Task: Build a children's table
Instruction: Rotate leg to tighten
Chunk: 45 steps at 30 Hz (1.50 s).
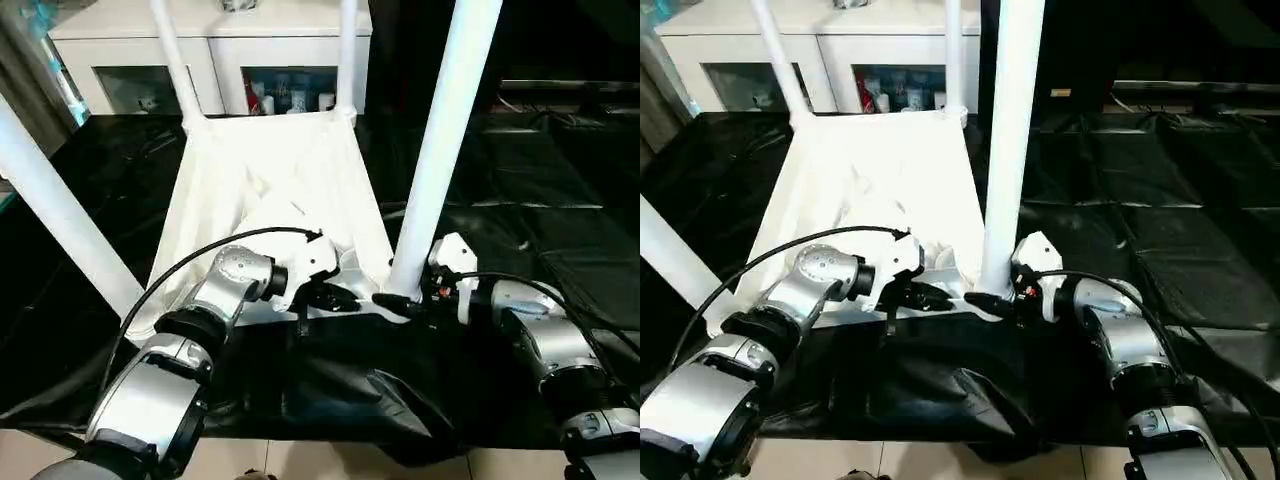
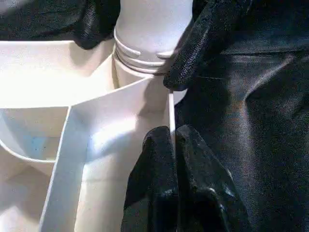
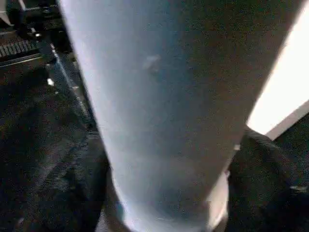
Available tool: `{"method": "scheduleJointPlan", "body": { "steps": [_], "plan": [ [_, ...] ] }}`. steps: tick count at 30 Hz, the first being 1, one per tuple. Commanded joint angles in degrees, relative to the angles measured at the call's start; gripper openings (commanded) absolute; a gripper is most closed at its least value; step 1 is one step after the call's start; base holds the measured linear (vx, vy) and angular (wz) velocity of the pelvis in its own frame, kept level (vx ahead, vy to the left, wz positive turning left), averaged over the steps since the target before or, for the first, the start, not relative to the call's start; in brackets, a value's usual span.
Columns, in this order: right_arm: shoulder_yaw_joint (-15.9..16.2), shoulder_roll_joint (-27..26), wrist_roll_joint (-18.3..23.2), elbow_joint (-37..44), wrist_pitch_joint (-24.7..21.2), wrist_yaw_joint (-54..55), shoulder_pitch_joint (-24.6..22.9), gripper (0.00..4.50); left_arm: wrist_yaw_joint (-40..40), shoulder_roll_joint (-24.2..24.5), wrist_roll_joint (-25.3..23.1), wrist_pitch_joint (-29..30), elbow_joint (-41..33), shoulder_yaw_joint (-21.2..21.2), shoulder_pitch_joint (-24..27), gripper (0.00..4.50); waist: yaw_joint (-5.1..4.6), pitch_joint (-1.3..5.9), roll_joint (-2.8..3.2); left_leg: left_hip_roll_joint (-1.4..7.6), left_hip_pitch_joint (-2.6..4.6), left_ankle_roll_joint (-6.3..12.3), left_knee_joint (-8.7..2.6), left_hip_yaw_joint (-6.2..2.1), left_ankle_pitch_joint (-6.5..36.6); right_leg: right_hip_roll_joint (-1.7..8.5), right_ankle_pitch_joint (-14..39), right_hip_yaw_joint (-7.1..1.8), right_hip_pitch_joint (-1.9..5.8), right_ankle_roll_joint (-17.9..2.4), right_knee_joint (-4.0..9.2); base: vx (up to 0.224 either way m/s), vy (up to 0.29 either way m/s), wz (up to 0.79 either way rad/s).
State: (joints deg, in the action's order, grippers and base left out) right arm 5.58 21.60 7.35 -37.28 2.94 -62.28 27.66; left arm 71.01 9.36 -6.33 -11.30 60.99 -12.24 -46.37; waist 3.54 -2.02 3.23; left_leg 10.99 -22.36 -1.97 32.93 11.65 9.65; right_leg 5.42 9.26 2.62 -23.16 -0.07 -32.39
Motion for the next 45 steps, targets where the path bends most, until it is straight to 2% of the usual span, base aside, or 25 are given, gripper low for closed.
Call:
{"method": "scheduleJointPlan", "body": {
  "steps": [1, 7, 9, 11, 13, 14, 15, 16, 19, 20, 21, 22, 23, 24, 28, 29, 30, 31, 32, 38, 39, 41, 42, 44, 45],
  "plan": [
    [0.2, 0.43, 0.9, 0.62, -0.44, -0.43, 0.37, 3.22, 2.0, 0.14, 0.82, -0.29, -0.77, -0.48, 0.82, 0.0, 0.09, 3.62, -1.24, 2.38, 1.36, 6.72, -3.25, -0.68, 10.88, 2.81, 7.73, -1.13, 2.7, -15.67, 2.5, 0.0, 0.0, 0.0],
    [-0.26, -0.42, 1.7, 1.58, -1.61, -1.27, -0.52, 2.78, 2.06, 0.14, 0.92, -0.09, -1.14, -0.41, 1.08, 0.0, 0.08, 3.66, -1.17, 2.33, 1.36, 7.19, -3.15, -0.65, 10.47, 2.73, 7.17, -1.07, 2.71, -15.86, 2.45, 0.0, 0.0, 0.0],
    [-1.38, -1.68, 1.85, 1.04, -2.25, 2.21, -0.99, 2.75, -0.91, -0.34, 0.38, 0.28, -0.43, -0.19, 0.83, 0.0, 0.09, 3.64, -1.15, 2.36, 1.36, 7.01, -3.21, -0.69, 10.65, 2.72, 7.54, -1.08, 2.7, -15.7, 2.47, 0.0, 0.0, 0.0],
    [-2.47, -3.35, 0.12, -1.77, -1.9, 9.53, -0.6, 2.73, -6.35, -1.39, -0.34, 1.35, 0.89, 0.35, -0.07, 0.0, -0.03, 3.58, -1.11, 2.36, 1.41, 6.25, -3.28, -0.7, 10.9, 2.74, 8.17, -1.13, 2.49, -15.65, 2.53, 0.0, 0.0, 0.0],
    [-3.6, -5.04, -0.82, -3.99, -2.15, 15.95, -0.4, 2.72, -10.04, -2.36, -0.57, 2.07, 1.73, 0.85, -0.71, 0.0, -0.56, 3.17, -1.29, 2.11, 1.55, 4.02, -3.58, -0.78, 14.98, 2.79, 15.38, -1.19, 2.28, -14.15, 3.22, 0.0, 0.0, 0.0],
    [-3.6, -5.04, -0.82, -3.99, -2.15, 15.95, -0.4, 2.72, -10.04, -2.36, -0.57, 2.07, 1.73, 0.85, -0.71, 0.0, -0.56, 3.17, -1.29, 2.11, 1.55, 4.02, -3.58, -0.78, 14.98, 2.79, 15.38, -1.19, 2.28, -14.15, 3.22, 0.0, 0.0, 0.0],
    [-5.06, -7.53, -1.38, -5.89, -2.6, 23.84, -0.27, 2.72, -17.79, -4.75, -1.38, 4.23, 3.38, 1.34, -2.21, 0.0, -0.83, 2.85, -1.15, 1.98, 1.7, 2.69, -3.79, -0.91, 18.29, 2.82, 21.46, -1.32, 2.0, -12.35, 3.88, 0.0, 0.0, 0.0],
    [-5.48, -8.36, -1.54, -6.45, -2.86, 26.49, -0.13, 2.72, -20.24, -5.62, -1.53, 5.05, 3.95, 1.55, -2.74, 0.0, -1.21, 2.72, -1.14, 1.96, 2.09, 1.42, -3.94, -1.07, 20.44, 2.82, 24.41, -1.36, 1.61, -11.33, 4.22, 0.0, 0.0, 0.0],
    [-6.19, -9.75, -1.7, -7.21, -3.68, 30.6, 0.17, 2.72, -23.74, -6.98, -1.56, 6.13, 4.71, 1.96, -3.47, 0.0, -1.92, 2.71, -1.34, 1.7, 1.92, 0.9, -4.06, -1.36, 22.2, 2.69, 27.11, -1.29, 1.6, -9.53, 4.67, 0.0, 0.0, 0.0],
    [-6.56, -10.61, -1.84, -7.6, -4.13, 32.89, 0.4, 2.72, -25.7, -7.8, -1.56, 6.5, 5.11, 2.15, -3.85, 0.0, -1.99, 2.71, -1.29, 1.69, 1.87, 0.98, -4.09, -1.39, 22.25, 2.7, 27.16, -1.29, 1.58, -9.32, 4.7, 0.0, 0.0, 0.0],
    [-7.04, -12.0, -2.16, -8.48, -4.45, 36.78, 0.94, 2.72, -28.42, -9.12, -1.65, 6.95, 5.7, 2.22, -4.35, 0.0, -2.2, 2.74, -0.81, 1.65, 1.93, 0.82, -4.11, -1.37, 22.46, 2.58, 26.56, -1.3, 1.39, -9.12, 4.9, 0.0, 0.0, 0.0],
    [-7.49, -14.52, -2.93, -10.16, -4.85, 43.24, 2.11, 2.72, -32.33, -11.39, -2.02, 7.59, 6.5, 1.93, -4.99, 0.0, -2.3, 2.78, -0.93, 1.66, 1.84, 0.72, -4.12, -1.44, 22.36, 2.64, 26.13, -1.32, 1.43, -9.2, 4.82, 0.0, 0.0, 0.0],
    [-7.14, -15.65, -3.67, -10.73, -5.02, 45.53, 2.63, 2.72, -33.57, -12.38, -2.24, 7.84, 6.75, 1.67, -5.17, 0.0, -2.5, 2.83, -0.53, 1.66, 1.84, 0.18, -4.22, -1.51, 22.37, 2.51, 24.99, -1.3, 1.37, -9.44, 4.66, 0.0, 0.0, 0.0],
    [-6.89, -16.1, -4.06, -10.92, -5.08, 46.29, 2.85, 2.72, -33.95, -12.76, -2.36, 7.92, 6.81, 1.53, -5.21, 0.0, -2.63, 2.93, -0.73, 1.55, 1.75, 0.14, -4.22, -1.55, 22.4, 2.44, 24.16, -1.18, 1.55, -9.52, 4.55, 0.0, 0.0, 0.0],
    [-4.55, -17.93, -6.41, -10.39, -3.2, 46.53, 3.28, 2.72, -34.11, -13.74, -2.98, 7.43, 7.1, 0.94, -5.4, 0.0, -2.75, 3.02, -0.94, 1.4, 1.45, 1.69, -4.02, -1.41, 21.72, 2.58, 22.55, -1.22, 1.75, -9.57, 4.6, 0.0, 0.0, 0.0],
    [-4.48, -18.03, -6.26, -10.12, -2.84, 46.03, 3.23, 3.07, -33.93, -13.72, -2.93, 7.39, 7.08, 0.95, -5.38, 0.0, -2.71, 3.01, -0.83, 1.45, 1.5, 1.93, -4.03, -1.4, 21.65, 2.61, 22.51, -1.22, 1.71, -9.63, 4.62, 0.0, 0.0, 0.0],
    [-4.48, -17.62, -5.37, -8.6, -1.38, 43.28, 2.86, 3.28, -32.29, -13.1, -2.66, 6.71, 6.76, 1.01, -5.14, 0.0, -2.68, 3.03, -1.14, 1.47, 1.46, 2.43, -3.97, -1.31, 21.53, 2.61, 22.34, -1.22, 1.7, -9.67, 4.69, 0.0, 0.0, 0.0],
    [-4.5, -17.35, -5.04, -8.14, -1.11, 42.18, 2.73, 3.28, -31.68, -12.85, -2.55, 6.44, 6.63, 1.07, -5.03, 0.0, -2.62, 3.04, -0.9, 1.52, 1.37, 2.64, -4.01, -1.37, 20.96, 2.64, 22.03, -1.23, 1.81, -9.83, 4.55, 0.0, 0.0, 0.0],
    [-4.18, -16.61, -5.15, -7.66, -0.51, 40.63, 2.68, 3.46, -30.41, -12.38, -2.34, 6.07, 6.55, 1.16, -4.9, 0.0, -2.62, 3.03, -1.03, 1.55, 1.36, 2.74, -4.0, -1.35, 20.83, 2.62, 21.86, -1.22, 1.79, -9.88, 4.57, 0.0, 0.0, 0.0],
    [-3.23, -10.83, -1.86, -3.46, -0.34, 26.15, 1.76, 3.67, -22.0, -8.74, -1.34, 3.99, 5.29, 0.76, -3.56, 0.0, -2.54, 3.19, -1.11, 1.66, 1.09, 4.29, -3.83, -1.25, 18.8, 2.72, 18.35, -1.3, 2.26, -11.19, 4.09, 0.0, 0.0, 0.0],
    [-2.49, -9.09, -1.49, -2.21, -0.33, 22.27, 1.26, 3.67, -19.9, -7.84, -1.31, 3.13, 4.91, 0.46, -3.19, 0.0, -2.28, 3.26, -1.35, 1.72, 0.92, 5.4, -3.61, -1.14, 16.93, 2.7, 15.67, -1.24, 2.58, -12.07, 3.82, 0.0, 0.0, 0.0],
    [-1.58, -7.41, -1.83, -1.51, 0.39, 19.33, 0.86, 3.67, -17.73, -6.99, -1.21, 2.77, 4.54, 0.26, -2.88, 0.0, -2.08, 3.44, -1.16, 1.83, 0.83, 6.3, -3.41, -1.01, 14.56, 2.63, 12.28, -1.12, 2.69, -13.29, 3.36, 0.0, 0.0, 0.0],
    [-0.67, -4.99, -2.09, -0.73, 1.15, 14.78, 0.46, 3.67, -13.65, -5.58, -0.86, 1.82, 3.82, 0.03, -2.38, 0.0, -1.99, 3.4, -1.35, 1.88, 0.84, 6.67, -3.3, -0.86, 13.95, 2.53, 11.12, -1.04, 2.65, -13.98, 3.25, 0.0, 0.0, 0.0],
    [-0.56, -4.24, -1.91, -0.46, 1.09, 13.22, 0.38, 3.67, -12.11, -5.08, -0.66, 1.41, 3.54, -0.02, -2.19, 0.0, -1.73, 3.33, -1.21, 1.93, 0.88, 6.93, -3.26, -0.78, 13.95, 2.65, 11.57, -1.02, 2.65, -14.35, 3.22, 0.0, 0.0, 0.0],
    [-0.78, -3.01, -0.84, 0.44, 0.55, 9.6, 0.24, 3.67, -7.4, -3.92, 0.43, 0.92, 2.61, 0.2, -1.61, 0.0, -1.3, 3.32, -1.24, 2.02, 1.07, 6.79, -3.26, -0.76, 14.13, 2.64, 12.4, -1.04, 2.69, -14.5, 3.23, 0.0, 0.0, 0.0]
  ]
}}
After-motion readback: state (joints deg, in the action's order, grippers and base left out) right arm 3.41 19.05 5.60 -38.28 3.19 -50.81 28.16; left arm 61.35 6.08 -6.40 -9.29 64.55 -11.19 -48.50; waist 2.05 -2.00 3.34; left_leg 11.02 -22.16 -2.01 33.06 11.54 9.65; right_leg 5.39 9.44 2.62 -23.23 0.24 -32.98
